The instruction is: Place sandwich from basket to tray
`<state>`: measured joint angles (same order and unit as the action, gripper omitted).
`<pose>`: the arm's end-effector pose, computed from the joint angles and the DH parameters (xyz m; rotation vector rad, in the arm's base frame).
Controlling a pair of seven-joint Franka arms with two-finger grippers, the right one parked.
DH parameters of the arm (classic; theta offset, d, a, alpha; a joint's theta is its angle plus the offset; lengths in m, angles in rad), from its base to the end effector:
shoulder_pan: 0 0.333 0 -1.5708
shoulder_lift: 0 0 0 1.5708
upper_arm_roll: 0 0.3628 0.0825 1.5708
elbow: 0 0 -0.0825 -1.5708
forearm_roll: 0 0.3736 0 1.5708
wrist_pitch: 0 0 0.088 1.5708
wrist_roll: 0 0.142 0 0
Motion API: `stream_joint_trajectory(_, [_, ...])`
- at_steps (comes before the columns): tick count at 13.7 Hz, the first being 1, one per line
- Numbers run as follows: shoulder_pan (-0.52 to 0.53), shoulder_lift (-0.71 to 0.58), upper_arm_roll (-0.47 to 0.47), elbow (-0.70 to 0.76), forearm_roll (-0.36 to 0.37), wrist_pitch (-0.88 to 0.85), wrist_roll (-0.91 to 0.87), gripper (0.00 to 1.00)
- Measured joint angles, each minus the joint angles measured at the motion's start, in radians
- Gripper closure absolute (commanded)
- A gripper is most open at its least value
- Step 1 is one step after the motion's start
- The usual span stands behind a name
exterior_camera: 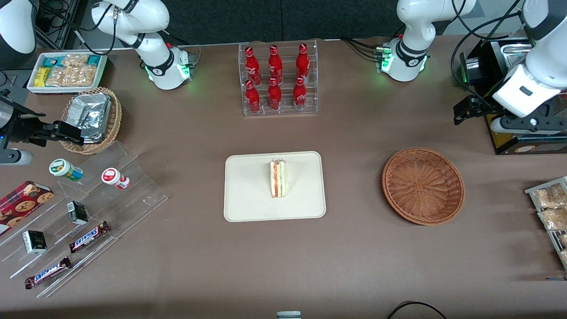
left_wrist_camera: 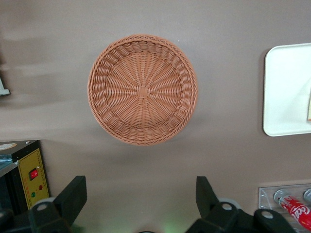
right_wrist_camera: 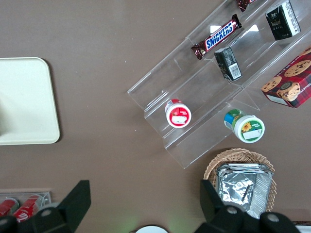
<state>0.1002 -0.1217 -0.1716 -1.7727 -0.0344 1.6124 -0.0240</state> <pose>0.4978 -0.0455 0.6092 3.1285 -0.0682 -0.0641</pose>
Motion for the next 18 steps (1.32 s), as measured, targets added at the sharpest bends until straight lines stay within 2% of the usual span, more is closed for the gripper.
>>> stream_joint_trajectory(6, [-0.004,0.001,0.004,0.081,0.000,-0.024,-0.022,0.01])
stream_joint_trajectory(10, [-0.155,0.007,0.158,0.088,0.001,-0.028,-0.022,0.01])
stream_joint_trajectory(11, [-0.167,0.007,0.172,0.091,0.001,-0.028,-0.022,0.01])
stream_joint_trajectory(18, [-0.172,0.008,0.176,0.106,0.001,-0.028,-0.022,0.01])
